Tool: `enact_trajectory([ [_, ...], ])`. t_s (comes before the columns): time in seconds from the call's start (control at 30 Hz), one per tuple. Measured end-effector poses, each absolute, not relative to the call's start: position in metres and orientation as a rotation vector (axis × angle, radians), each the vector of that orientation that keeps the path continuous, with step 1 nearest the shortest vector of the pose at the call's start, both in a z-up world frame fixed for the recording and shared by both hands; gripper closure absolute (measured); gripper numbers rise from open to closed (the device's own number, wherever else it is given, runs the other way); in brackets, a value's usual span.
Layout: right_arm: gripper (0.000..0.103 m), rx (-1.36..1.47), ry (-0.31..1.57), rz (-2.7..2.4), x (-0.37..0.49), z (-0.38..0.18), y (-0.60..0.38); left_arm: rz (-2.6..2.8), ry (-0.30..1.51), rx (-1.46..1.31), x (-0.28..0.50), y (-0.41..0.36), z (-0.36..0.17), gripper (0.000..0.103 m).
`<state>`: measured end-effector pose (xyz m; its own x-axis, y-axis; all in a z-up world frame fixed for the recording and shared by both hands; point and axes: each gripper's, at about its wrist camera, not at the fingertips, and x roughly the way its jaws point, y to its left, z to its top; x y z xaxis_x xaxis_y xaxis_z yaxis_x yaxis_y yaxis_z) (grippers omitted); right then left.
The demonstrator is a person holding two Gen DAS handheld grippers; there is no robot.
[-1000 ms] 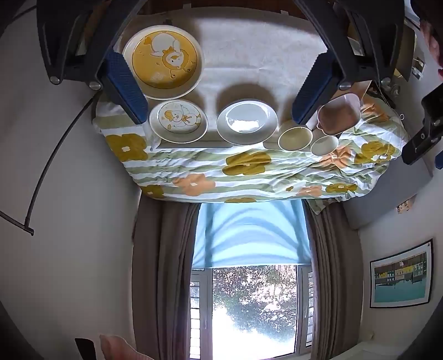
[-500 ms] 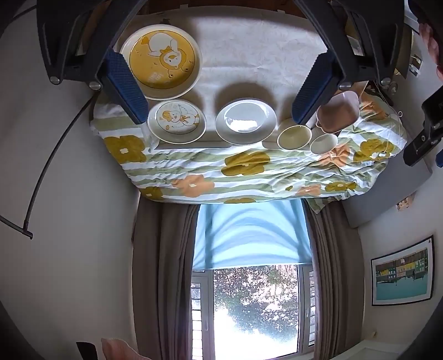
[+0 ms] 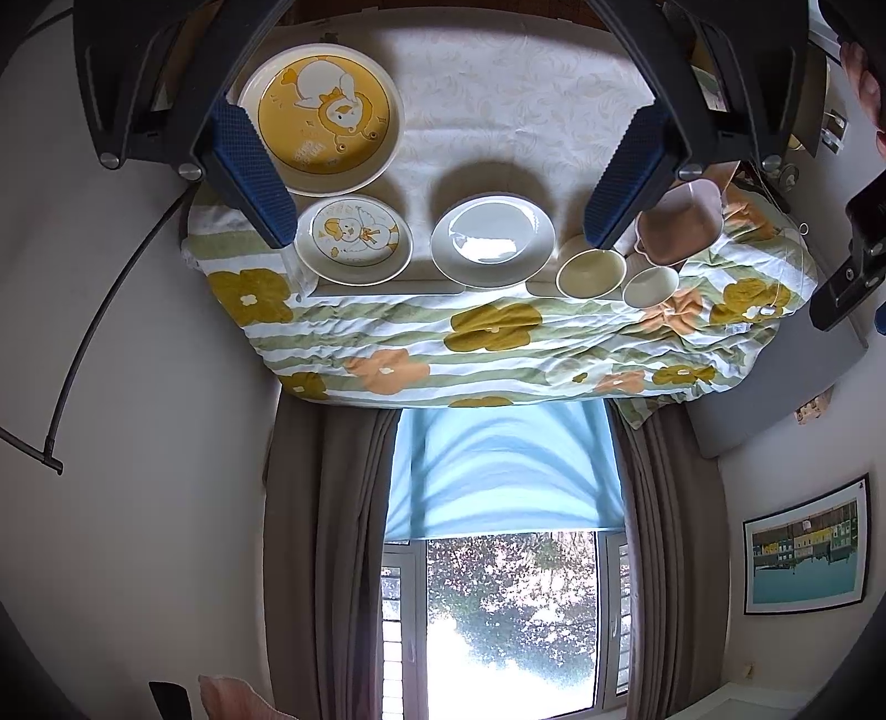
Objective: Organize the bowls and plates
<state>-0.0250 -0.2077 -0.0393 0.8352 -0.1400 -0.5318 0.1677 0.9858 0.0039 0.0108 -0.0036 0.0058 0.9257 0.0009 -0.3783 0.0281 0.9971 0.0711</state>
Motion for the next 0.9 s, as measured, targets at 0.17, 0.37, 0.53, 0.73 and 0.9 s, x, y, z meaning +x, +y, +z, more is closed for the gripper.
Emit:
enact_trajectory([
  [0.17,0.0,0.052,0.561,-0.164,-0.0238,-0.0408,-0.2081,-0.022,0.391,0.074,0.0116,-0.004,0.005,0.0],
  [0.37,0.0,0.051,0.561,-0.163,-0.0234,-0.0412,-0.208,-0.021,0.393,0.075,0.0114,-0.0045,0.0055,0.0],
  [0.53,0.0,0.052,0.561,-0.162,-0.023,-0.0414,-0.2083,-0.02,0.393,0.077,0.0113,-0.0042,0.0052,0.0],
  [0.73,0.0,0.051,0.562,-0.165,-0.0231,-0.0412,-0.2074,-0.019,0.392,0.079,0.012,-0.0054,0.0059,0.0],
  [0.9,0.0,0.056,0.564,-0.166,-0.0203,-0.0435,-0.208,-0.012,0.392,0.083,0.0114,-0.0041,0.0047,0.0],
])
